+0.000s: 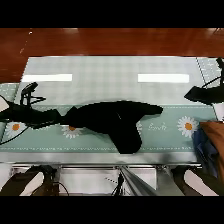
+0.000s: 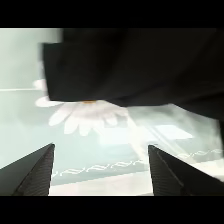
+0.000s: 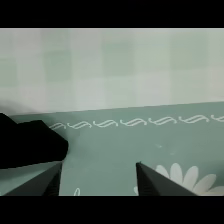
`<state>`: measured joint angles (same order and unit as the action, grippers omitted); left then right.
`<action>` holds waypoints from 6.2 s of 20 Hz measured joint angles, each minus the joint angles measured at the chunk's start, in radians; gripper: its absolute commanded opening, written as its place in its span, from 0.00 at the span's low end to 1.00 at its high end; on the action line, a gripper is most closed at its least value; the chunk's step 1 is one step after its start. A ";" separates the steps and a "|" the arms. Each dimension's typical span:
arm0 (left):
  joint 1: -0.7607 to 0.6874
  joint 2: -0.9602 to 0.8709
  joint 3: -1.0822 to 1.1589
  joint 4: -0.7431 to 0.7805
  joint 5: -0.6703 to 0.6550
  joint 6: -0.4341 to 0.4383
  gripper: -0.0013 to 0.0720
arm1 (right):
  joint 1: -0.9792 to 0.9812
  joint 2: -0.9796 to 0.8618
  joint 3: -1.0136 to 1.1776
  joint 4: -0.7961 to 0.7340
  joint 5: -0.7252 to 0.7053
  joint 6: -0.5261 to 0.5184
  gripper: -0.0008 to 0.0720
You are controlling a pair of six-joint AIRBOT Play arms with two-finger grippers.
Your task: Fold the shirts.
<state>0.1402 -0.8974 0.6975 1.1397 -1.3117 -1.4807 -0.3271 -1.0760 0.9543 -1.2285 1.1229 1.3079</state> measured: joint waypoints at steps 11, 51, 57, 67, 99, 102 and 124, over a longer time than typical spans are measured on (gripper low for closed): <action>0.101 -0.277 -0.106 -0.271 0.172 0.174 0.77 | -0.007 0.000 -0.056 0.078 -0.008 -0.015 0.76; 0.066 -0.285 0.235 -0.362 0.126 0.269 0.06 | 0.278 -0.114 -0.073 0.694 -0.415 -0.215 0.05; 0.066 -0.155 0.742 -0.365 0.105 0.268 0.06 | 0.262 0.088 0.187 0.620 -0.396 -0.229 0.05; 0.066 -0.037 1.363 -0.375 0.090 0.204 0.06 | 0.260 0.313 0.575 0.419 -0.363 -0.094 0.05; 0.065 -0.602 0.625 -0.450 0.156 0.236 0.06 | 0.260 -0.611 0.755 0.150 0.040 0.087 0.05; 0.061 -0.695 0.623 -0.486 0.187 0.237 0.16 | 0.261 -0.693 0.755 0.190 0.019 0.098 0.05; -0.082 -0.077 -0.203 -0.397 0.074 0.000 0.94 | 0.261 -0.652 0.755 0.192 0.109 0.056 0.05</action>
<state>0.0578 -0.9741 0.4950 0.7429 -1.2381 -1.4803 -0.0662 -1.7279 1.7096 -1.0370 1.2316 1.3640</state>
